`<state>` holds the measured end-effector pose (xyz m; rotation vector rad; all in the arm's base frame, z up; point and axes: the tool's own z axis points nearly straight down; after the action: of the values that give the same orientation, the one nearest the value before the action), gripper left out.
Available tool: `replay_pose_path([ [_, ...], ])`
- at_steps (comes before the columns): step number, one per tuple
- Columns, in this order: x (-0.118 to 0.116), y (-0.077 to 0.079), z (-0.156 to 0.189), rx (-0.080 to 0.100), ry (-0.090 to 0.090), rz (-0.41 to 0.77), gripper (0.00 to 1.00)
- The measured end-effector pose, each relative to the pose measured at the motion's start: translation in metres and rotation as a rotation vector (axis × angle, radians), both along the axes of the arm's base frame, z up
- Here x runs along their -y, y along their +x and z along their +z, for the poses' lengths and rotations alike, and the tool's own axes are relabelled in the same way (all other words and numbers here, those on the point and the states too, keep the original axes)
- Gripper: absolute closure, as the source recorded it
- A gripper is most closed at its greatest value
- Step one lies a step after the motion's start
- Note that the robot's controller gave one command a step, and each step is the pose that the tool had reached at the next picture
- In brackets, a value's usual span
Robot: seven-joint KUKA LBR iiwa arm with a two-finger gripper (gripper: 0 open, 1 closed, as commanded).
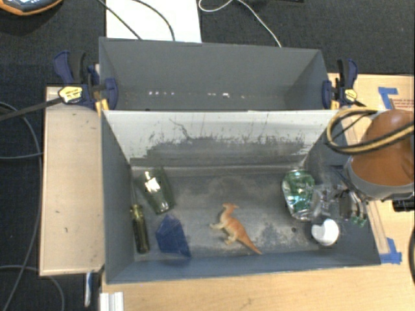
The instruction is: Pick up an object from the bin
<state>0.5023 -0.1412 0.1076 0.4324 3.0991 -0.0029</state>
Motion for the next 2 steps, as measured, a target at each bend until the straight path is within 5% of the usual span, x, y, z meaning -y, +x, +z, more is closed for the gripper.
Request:
replay_pose_path([
  [1,-0.012,-0.016,0.007,0.001,0.002,-0.038,1.0],
  [2,-0.014,-0.009,-0.022,0.017,-0.005,-0.053,1.0],
])
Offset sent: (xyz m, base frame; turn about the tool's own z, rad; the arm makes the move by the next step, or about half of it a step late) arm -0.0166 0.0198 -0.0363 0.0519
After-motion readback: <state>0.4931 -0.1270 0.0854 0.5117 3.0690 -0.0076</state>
